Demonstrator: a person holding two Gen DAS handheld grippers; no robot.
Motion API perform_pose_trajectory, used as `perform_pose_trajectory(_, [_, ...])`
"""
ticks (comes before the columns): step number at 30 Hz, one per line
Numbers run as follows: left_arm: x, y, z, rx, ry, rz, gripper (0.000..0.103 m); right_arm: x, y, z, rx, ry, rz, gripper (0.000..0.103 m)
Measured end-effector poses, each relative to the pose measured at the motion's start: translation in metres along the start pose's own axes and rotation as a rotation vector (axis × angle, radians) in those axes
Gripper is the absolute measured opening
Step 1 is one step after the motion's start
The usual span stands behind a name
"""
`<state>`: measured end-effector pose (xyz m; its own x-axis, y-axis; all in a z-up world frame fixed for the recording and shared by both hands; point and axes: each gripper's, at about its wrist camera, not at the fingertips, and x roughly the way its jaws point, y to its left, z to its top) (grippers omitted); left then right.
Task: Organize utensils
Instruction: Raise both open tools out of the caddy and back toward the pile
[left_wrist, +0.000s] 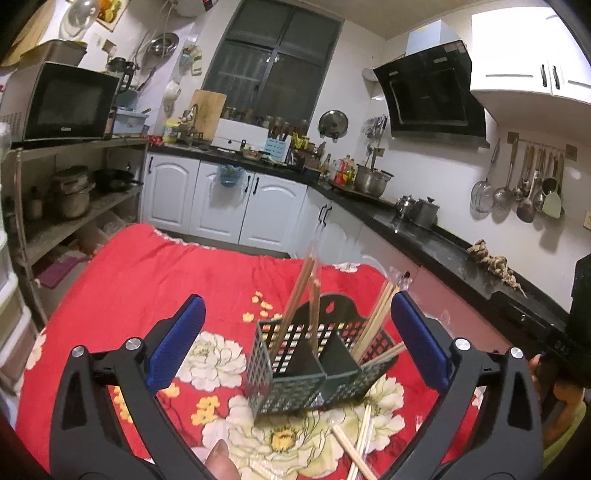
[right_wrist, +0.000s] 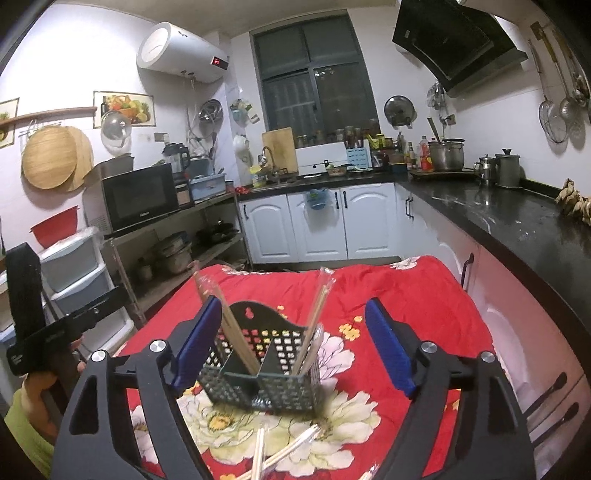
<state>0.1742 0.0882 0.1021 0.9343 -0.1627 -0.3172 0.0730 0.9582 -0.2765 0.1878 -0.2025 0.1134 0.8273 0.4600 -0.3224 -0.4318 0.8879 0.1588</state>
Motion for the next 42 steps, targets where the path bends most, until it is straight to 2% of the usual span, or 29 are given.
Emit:
perform_pose_trajectory(6, [-0.003,0.001,-0.014,-0.007,0.03,0.0,0.092,-0.006,0.006,-0.013,-0.015,0.025,-0.004,0.078])
perform_pose_trajectory(23, [0.007,-0.001,-0.062,-0.004,0.177,0.017,0.092,0.002,0.001,-0.046,-0.03,0.107,-0.001,0.079])
perform_pose_trajectory(42, [0.014,0.009,-0.096,-0.014,0.27,0.05,0.092,0.018,0.004,-0.077,-0.073,0.215,0.01,0.078])
